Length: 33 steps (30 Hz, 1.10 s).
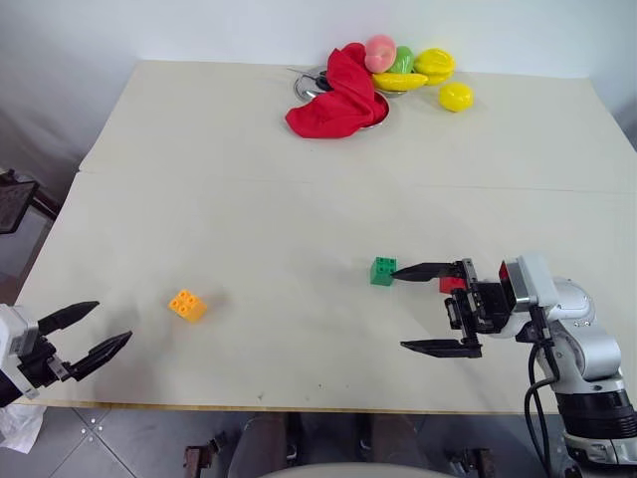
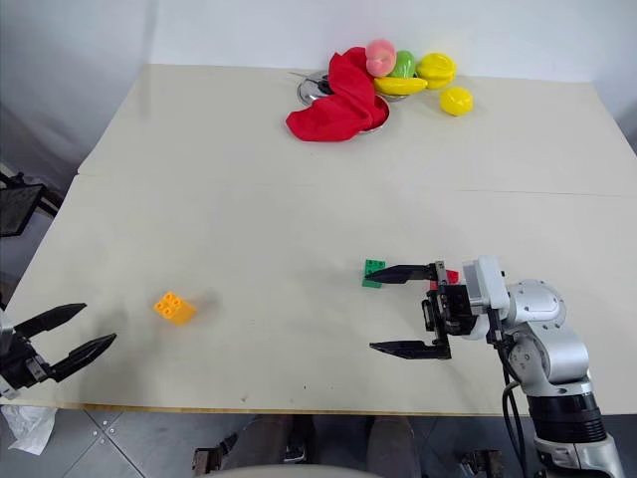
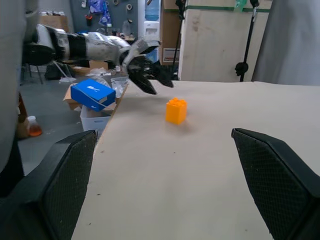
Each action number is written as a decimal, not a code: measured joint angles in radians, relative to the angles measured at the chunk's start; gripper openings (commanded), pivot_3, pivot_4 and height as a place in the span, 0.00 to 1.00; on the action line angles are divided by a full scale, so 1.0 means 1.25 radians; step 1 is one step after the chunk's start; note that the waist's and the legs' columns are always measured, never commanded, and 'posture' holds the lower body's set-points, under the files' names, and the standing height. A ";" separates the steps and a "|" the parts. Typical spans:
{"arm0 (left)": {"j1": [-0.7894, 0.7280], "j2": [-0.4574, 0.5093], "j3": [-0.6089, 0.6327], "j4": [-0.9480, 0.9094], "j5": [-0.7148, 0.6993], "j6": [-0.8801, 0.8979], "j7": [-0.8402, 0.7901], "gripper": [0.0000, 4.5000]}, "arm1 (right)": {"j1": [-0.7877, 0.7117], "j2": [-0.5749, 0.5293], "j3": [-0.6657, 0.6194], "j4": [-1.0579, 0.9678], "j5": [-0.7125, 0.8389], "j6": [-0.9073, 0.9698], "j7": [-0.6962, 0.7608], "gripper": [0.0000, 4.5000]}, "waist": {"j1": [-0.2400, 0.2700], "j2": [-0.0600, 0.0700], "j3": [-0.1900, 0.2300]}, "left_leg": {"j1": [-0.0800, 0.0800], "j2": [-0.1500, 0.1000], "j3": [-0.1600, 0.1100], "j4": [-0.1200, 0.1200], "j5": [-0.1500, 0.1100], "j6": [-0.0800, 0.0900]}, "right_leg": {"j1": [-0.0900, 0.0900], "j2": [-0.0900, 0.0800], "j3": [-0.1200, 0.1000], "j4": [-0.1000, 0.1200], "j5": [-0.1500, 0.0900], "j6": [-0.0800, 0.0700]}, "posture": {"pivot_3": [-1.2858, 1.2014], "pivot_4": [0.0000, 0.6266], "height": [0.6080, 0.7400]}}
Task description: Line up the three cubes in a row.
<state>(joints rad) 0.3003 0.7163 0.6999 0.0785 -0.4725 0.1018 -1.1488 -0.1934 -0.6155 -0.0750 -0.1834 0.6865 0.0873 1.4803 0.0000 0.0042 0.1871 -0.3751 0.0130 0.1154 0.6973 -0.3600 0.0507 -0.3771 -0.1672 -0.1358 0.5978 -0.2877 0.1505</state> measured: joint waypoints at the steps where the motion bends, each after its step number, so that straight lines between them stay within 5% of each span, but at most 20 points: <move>1: 0.006 -0.010 -0.007 -0.029 0.000 -0.001 0.010 1.00 | 0.000 -0.001 -0.002 0.004 -0.003 -0.001 -0.001 1.00 | 0.000 0.000 0.000 | 0.000 0.000 0.000 0.000 0.000 -0.001 | 0.000 0.000 0.000 0.000 0.000 0.000 | 0.52 0.24 1.00; 11: 0.005 -0.091 -0.145 -0.232 0.008 0.034 0.149 1.00 | 0.032 -0.062 -0.069 0.100 -0.033 -0.044 0.018 1.00 | -0.002 0.000 0.000 | 0.001 0.001 0.002 -0.001 -0.001 0.000 | 0.000 0.001 0.000 -0.001 0.000 0.000 | 0.52 0.24 1.00; 20: -0.026 -0.083 -0.207 -0.201 0.023 0.030 0.170 0.35 | 0.084 -0.068 -0.113 0.126 -0.058 -0.088 0.004 1.00 | 0.001 0.000 0.000 | 0.001 0.001 0.003 0.000 0.000 0.000 | 0.000 0.001 0.001 0.000 0.000 -0.001 | 0.52 0.24 1.00; 23: -0.073 -0.062 -0.234 -0.187 0.021 0.032 0.147 0.32 | 0.108 -0.075 -0.143 0.138 -0.065 -0.103 -0.010 1.00 | 0.005 0.001 0.000 | 0.001 0.001 0.003 0.000 0.000 0.000 | 0.000 0.001 0.001 0.001 0.000 -0.001 | 0.52 0.24 1.00; 29: -0.382 0.031 -0.369 -0.140 -0.017 0.092 0.007 0.32 | 0.204 -0.125 -0.262 0.139 -0.048 -0.088 -0.027 1.00 | 0.020 0.002 0.000 | 0.002 -0.001 0.003 0.001 0.000 0.001 | 0.001 0.001 0.001 0.003 0.000 -0.001 | 0.52 0.24 1.00; 33: -0.619 -0.012 -0.535 -0.024 0.038 0.064 -0.101 0.32 | 0.253 -0.131 -0.322 0.159 -0.049 -0.091 -0.036 1.00 | 0.019 0.003 -0.001 | 0.002 -0.001 0.005 0.000 0.000 0.001 | 0.001 0.003 0.001 0.002 0.000 -0.001 | 0.52 0.24 1.00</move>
<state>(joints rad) -0.4732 0.7017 0.0305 0.0483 -0.4248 0.1822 -1.2745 0.1224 -0.7792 -0.4777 0.0149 0.6246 -0.0268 1.4352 0.0244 0.0081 0.1863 -0.3723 0.0113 0.1211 0.6978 -0.3594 0.0525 -0.3758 -0.1639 -0.1345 0.6008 -0.2881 0.1498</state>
